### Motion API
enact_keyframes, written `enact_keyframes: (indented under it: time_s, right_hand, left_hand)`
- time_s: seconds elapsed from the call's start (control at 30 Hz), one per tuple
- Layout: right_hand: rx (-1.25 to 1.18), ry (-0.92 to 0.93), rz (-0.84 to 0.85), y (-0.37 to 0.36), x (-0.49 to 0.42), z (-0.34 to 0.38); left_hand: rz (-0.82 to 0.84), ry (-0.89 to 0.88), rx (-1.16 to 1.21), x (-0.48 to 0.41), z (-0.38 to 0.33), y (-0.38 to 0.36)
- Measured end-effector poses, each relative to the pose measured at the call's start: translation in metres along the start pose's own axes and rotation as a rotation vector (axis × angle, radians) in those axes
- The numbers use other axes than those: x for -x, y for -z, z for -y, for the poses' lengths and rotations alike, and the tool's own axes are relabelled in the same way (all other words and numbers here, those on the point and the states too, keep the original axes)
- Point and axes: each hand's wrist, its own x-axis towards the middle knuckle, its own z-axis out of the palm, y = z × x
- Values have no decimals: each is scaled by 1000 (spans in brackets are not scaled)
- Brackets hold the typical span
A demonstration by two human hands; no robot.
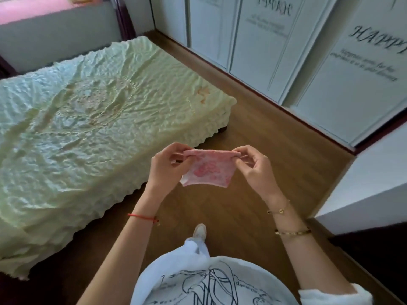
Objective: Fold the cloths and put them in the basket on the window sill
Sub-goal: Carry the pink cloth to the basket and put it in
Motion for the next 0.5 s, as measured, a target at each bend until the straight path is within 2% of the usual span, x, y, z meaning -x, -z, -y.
enact_keyframes:
  time_s: [0.3,0.5]
  right_hand:
    - [-4,-104,-278,67,-150,-31]
    - [54,-135,-367,122,-254,-74]
  left_hand:
    - [264,-101,25,-215,-19,-94]
    - [370,-191,-4,-339,-25,-178]
